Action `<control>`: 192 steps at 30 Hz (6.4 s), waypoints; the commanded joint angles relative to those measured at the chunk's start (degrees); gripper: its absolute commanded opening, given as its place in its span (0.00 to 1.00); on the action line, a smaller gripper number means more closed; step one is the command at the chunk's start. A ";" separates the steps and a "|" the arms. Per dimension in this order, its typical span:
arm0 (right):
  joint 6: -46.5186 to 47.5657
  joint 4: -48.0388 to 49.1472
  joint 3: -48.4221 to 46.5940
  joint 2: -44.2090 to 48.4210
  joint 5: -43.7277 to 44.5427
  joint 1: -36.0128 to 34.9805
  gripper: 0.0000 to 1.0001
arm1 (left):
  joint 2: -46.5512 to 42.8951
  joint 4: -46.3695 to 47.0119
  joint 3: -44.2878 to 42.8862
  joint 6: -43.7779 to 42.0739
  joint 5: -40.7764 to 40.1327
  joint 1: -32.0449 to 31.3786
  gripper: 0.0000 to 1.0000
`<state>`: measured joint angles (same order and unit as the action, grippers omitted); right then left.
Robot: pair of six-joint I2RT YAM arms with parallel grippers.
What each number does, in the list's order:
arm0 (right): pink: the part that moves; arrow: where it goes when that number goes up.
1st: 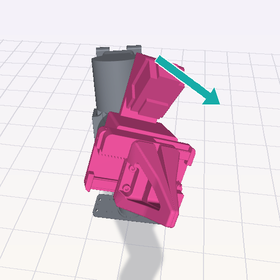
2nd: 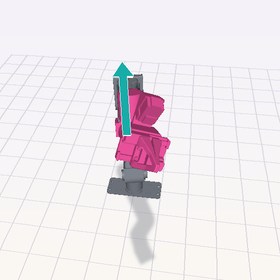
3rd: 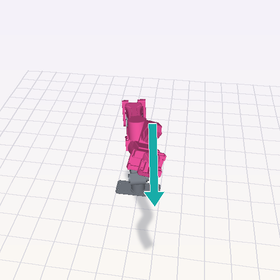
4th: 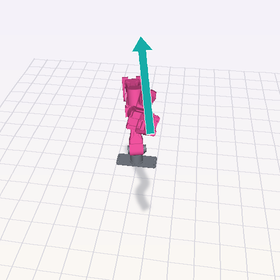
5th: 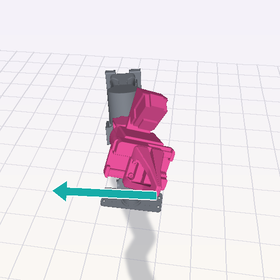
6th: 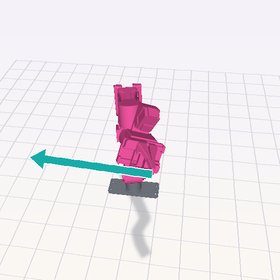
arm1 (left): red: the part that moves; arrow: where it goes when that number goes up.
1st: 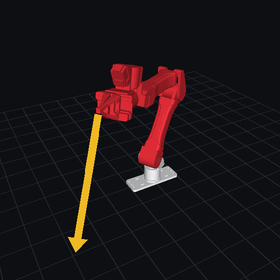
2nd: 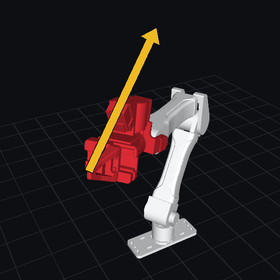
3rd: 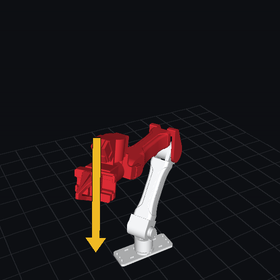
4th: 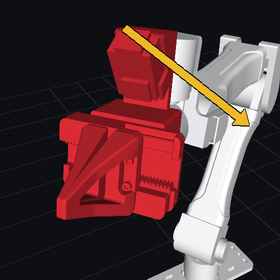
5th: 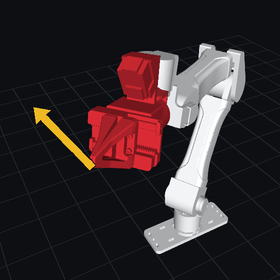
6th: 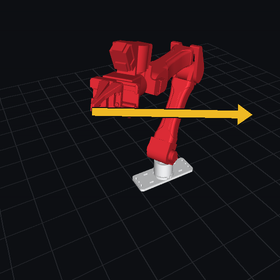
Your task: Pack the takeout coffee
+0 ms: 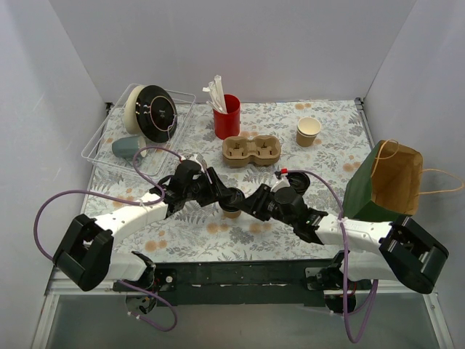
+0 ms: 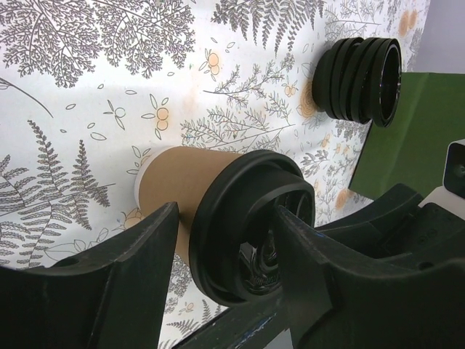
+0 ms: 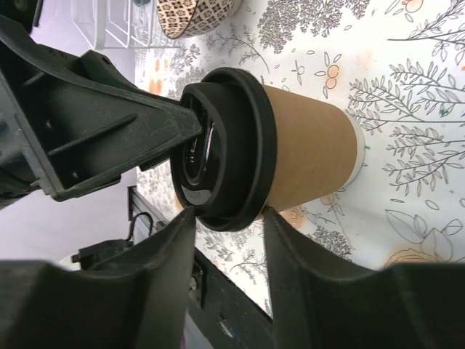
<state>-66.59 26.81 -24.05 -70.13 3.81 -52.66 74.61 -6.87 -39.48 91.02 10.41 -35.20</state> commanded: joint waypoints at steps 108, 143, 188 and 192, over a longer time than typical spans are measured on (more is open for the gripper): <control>-0.82 2.55 7.35 -9.58 14.55 -1.30 0.18 | 4.49 -3.41 2.31 -7.26 -4.44 -3.82 0.55; 17.36 -10.01 -5.74 5.09 22.64 0.10 0.51 | 5.81 -5.52 0.46 -8.49 -6.64 -3.82 0.56; 11.39 -11.69 3.84 -3.70 18.33 -2.18 0.23 | 8.71 -2.53 3.36 -7.44 -5.23 -3.82 0.55; 12.88 -8.62 2.97 -1.08 16.94 -2.44 0.23 | 9.24 -3.05 2.66 -7.79 -5.23 -3.82 0.55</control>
<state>-56.05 27.44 -23.44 -70.37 24.14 -53.41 79.66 1.43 -39.90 86.26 6.50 -38.20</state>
